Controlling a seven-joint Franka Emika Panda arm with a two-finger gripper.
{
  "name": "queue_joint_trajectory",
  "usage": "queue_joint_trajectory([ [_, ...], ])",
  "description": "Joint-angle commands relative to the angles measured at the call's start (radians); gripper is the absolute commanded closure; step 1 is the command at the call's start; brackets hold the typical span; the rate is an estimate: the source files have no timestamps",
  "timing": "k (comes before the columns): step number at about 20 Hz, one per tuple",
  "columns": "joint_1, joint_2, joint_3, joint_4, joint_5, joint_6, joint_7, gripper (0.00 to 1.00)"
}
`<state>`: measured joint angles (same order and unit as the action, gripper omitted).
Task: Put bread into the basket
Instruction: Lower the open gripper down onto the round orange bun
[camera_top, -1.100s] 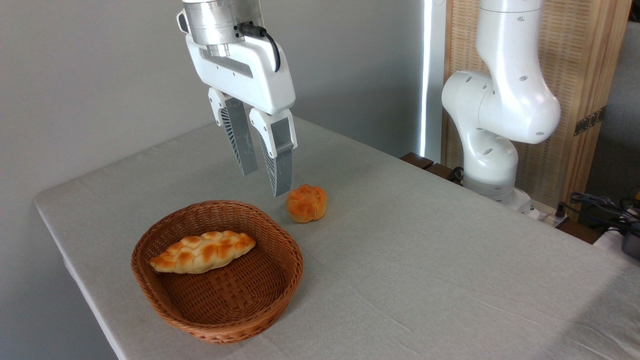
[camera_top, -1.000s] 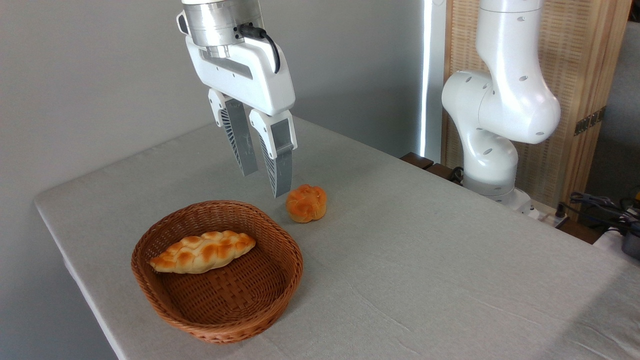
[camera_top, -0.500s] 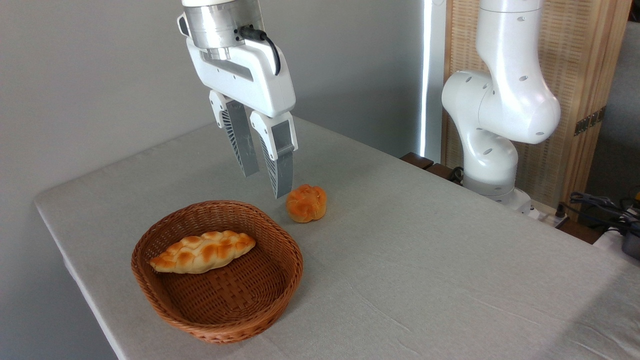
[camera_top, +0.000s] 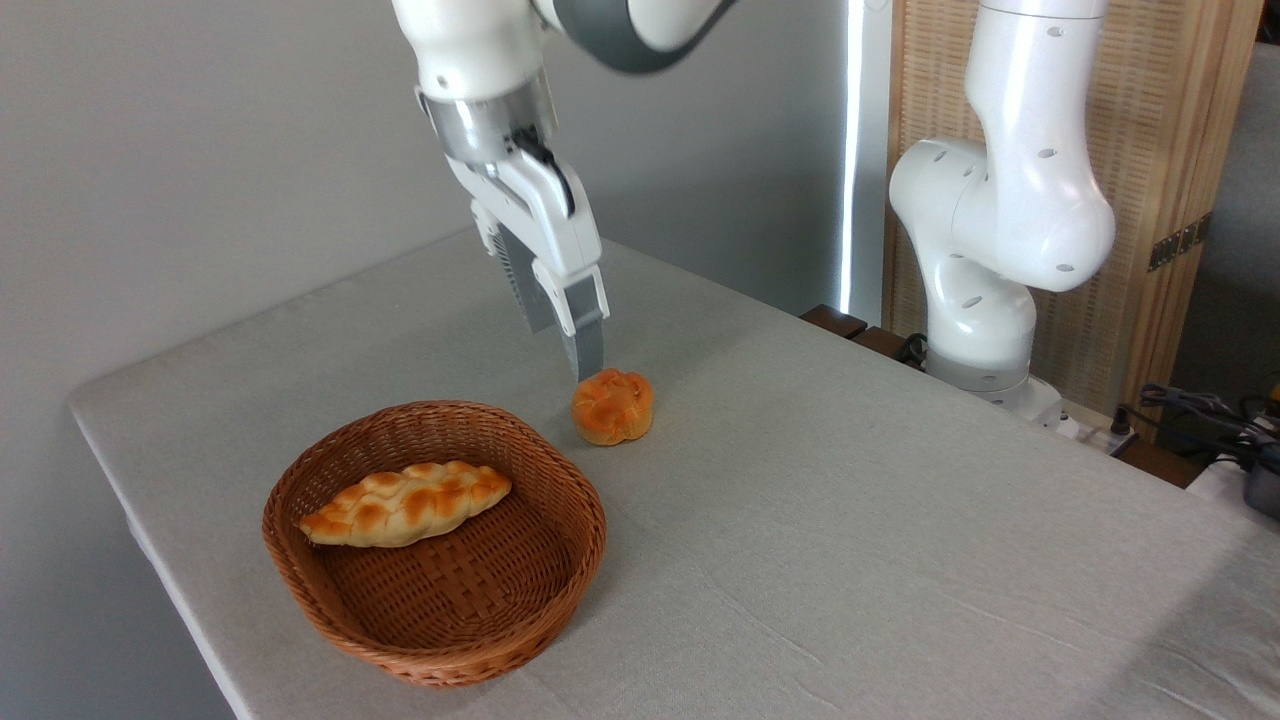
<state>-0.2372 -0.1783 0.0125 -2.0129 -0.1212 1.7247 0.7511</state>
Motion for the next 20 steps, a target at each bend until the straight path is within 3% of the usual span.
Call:
queue_joint_trajectory([
  [1, -0.059, -0.029, -0.009, -0.147, -0.031, 0.119, -0.004, 0.00],
  [8, -0.070, -0.021, -0.026, -0.243, -0.017, 0.161, 0.016, 0.00],
  [11, -0.079, -0.014, -0.029, -0.256, 0.031, 0.162, 0.016, 0.00],
  [14, -0.083, 0.002, -0.029, -0.263, 0.034, 0.180, 0.013, 0.00],
  [16, -0.091, 0.003, -0.029, -0.273, 0.034, 0.199, 0.011, 0.16],
  [17, -0.091, 0.009, -0.029, -0.273, 0.034, 0.202, 0.011, 0.39],
  [19, -0.091, 0.013, -0.029, -0.273, 0.032, 0.202, 0.011, 0.68],
  [20, -0.091, 0.014, -0.029, -0.273, 0.032, 0.202, 0.011, 0.71],
])
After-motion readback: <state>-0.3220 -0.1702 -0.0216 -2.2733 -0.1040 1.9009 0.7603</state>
